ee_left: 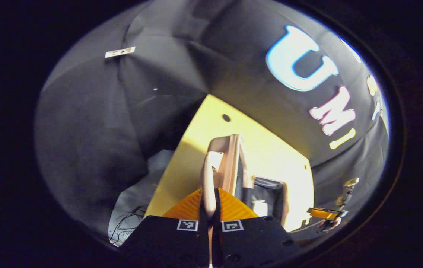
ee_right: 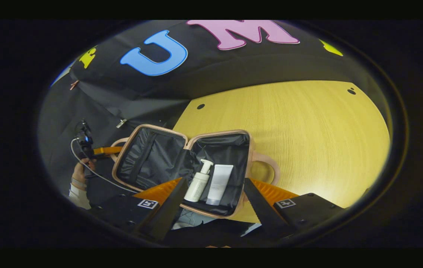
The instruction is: First open the suitcase, pack the skin care products into it, and then close the suitcase.
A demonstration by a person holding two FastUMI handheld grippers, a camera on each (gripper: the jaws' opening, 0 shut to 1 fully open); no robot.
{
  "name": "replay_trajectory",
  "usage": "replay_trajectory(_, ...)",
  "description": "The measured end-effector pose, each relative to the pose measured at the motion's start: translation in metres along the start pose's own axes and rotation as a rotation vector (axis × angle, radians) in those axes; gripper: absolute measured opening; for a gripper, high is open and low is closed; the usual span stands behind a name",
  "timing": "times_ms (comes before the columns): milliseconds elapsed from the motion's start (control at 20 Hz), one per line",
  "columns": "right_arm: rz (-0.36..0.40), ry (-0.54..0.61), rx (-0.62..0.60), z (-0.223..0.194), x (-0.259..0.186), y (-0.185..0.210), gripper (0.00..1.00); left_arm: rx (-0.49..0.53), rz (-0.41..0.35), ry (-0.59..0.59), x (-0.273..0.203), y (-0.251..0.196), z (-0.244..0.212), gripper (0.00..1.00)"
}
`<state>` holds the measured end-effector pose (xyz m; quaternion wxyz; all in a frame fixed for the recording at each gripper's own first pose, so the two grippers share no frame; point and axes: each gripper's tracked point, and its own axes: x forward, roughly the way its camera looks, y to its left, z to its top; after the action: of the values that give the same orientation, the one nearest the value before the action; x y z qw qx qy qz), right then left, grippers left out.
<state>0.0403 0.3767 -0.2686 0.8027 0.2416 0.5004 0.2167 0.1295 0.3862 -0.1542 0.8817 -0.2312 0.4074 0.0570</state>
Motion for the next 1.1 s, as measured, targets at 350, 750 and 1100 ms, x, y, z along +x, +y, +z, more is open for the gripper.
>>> replay_trajectory(350, -0.018, -0.092, 0.003, -0.008, -0.038, -0.013, 0.98, 0.197, -0.34, -0.009, 0.011, -0.202, -0.025, 0.09)
replay_trajectory(750, -0.141, -0.186, 0.109, -0.008, -0.117, -0.067, 0.97, 0.362, -0.497, 0.263, 0.185, -0.339, -0.165, 0.11)
replay_trajectory(1100, -0.286, -0.235, 0.203, -0.028, -0.17, -0.125, 0.97, 0.672, -0.182, 0.44, 0.246, -0.319, -0.244, 0.23)
